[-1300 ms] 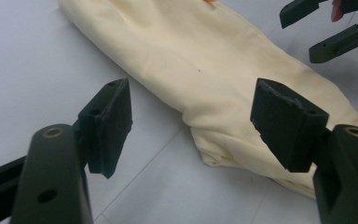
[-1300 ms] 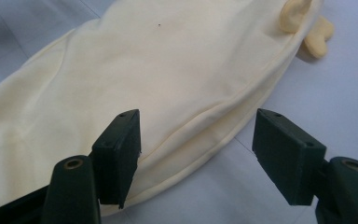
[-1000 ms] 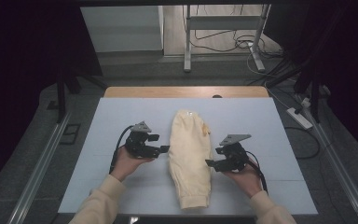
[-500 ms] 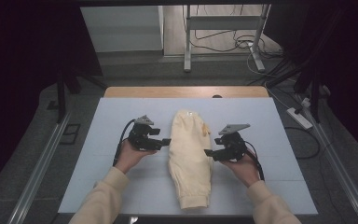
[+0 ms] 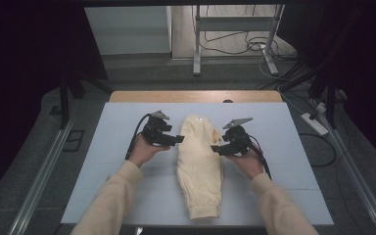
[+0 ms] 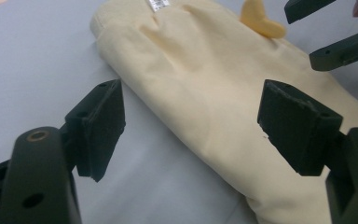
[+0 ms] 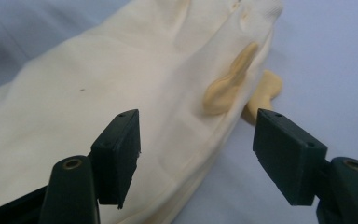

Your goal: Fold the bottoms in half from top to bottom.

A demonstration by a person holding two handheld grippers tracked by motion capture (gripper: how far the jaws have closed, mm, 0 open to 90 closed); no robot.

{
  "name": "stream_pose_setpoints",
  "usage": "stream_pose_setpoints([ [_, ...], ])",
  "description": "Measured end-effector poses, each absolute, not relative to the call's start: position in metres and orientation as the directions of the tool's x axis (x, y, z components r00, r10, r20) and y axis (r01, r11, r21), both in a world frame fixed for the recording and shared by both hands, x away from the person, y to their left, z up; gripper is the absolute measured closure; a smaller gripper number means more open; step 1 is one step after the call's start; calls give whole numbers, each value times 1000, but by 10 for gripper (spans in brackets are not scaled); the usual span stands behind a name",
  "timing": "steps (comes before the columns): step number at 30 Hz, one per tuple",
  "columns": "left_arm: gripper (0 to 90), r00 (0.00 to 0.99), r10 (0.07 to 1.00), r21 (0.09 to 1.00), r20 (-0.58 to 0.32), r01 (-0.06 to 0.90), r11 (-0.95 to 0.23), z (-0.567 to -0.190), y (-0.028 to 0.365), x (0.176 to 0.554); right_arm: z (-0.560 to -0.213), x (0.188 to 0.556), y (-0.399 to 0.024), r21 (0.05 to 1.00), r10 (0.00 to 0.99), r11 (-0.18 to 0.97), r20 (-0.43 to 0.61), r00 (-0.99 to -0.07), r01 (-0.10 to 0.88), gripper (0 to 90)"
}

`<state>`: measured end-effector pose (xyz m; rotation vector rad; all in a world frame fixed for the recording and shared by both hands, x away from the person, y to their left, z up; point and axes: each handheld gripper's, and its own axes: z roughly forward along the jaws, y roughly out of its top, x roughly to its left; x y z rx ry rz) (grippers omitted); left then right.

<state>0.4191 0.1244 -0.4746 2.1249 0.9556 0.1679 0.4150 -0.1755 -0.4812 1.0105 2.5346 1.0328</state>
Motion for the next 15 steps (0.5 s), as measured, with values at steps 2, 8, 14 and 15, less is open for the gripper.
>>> stream_pose_setpoints([
  [2, 237, 702, 685, 703, -196, 588, -401, -477, 124, 423, -482, 420, -175, 679, 677, 513, 56, -734, 525, 321],
  [8, 241, 686, 700, 687, -201, 607, -398, -489, 122, 436, -484, 437, -173, 678, 693, 496, 67, -718, 542, 321],
  [14, 246, 677, 704, 681, -215, 621, -389, -499, 119, 447, -490, 450, -167, 673, 701, 496, 62, -710, 549, 320],
  [15, 247, 678, 702, 680, -217, 621, -390, -500, 119, 449, -490, 452, -166, 673, 702, 493, 65, -709, 551, 320],
])
